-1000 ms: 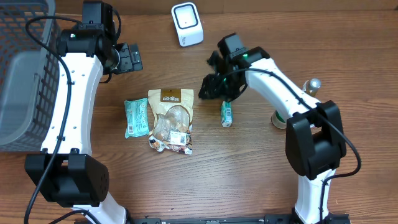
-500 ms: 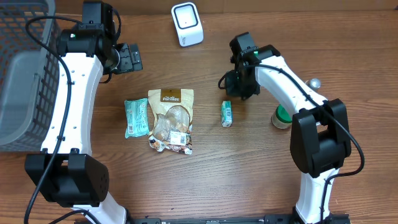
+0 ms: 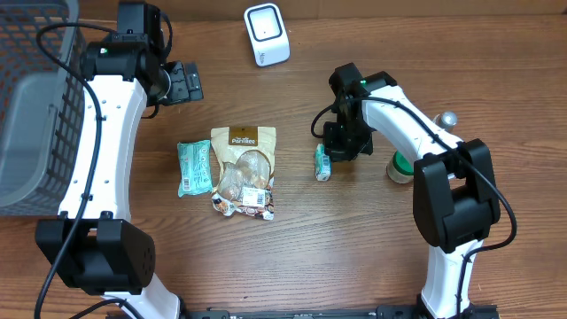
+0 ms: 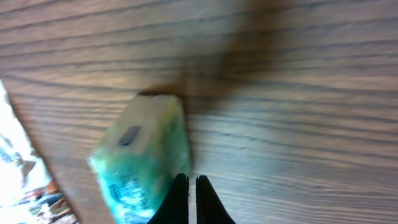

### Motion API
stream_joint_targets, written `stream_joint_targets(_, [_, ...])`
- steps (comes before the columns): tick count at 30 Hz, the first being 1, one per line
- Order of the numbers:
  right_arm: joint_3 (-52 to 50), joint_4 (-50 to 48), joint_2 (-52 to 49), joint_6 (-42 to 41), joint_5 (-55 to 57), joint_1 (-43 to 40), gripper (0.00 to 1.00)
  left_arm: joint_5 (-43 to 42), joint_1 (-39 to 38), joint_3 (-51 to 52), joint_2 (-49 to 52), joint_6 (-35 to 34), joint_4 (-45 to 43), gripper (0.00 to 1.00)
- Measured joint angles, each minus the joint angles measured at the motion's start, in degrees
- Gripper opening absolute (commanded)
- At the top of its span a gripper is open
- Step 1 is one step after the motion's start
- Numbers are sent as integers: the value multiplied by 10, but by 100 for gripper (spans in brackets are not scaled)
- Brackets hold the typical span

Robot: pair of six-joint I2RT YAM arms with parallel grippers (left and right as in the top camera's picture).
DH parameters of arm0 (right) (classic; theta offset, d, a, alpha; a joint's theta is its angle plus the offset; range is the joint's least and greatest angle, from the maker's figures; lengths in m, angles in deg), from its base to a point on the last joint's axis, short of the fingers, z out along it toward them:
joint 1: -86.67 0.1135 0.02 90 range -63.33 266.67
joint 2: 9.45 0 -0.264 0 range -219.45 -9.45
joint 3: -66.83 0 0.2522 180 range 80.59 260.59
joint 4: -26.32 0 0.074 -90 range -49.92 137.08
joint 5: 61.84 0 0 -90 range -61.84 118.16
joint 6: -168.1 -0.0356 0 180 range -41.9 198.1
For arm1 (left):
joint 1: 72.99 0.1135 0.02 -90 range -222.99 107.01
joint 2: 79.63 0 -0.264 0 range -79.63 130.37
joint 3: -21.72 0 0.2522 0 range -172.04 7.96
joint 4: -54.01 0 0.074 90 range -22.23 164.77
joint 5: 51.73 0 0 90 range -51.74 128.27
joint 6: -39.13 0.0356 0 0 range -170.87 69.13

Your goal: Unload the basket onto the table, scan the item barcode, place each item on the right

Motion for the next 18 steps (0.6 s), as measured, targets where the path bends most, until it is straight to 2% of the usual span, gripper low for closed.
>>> stream_joint_targets(10, [0, -3, 0, 5, -70, 4, 5, 0, 0, 0, 0, 0, 0, 100])
stream_joint_targets(18, [0, -23, 0, 13, -59, 16, 15, 0, 0, 0, 0, 0, 0, 100])
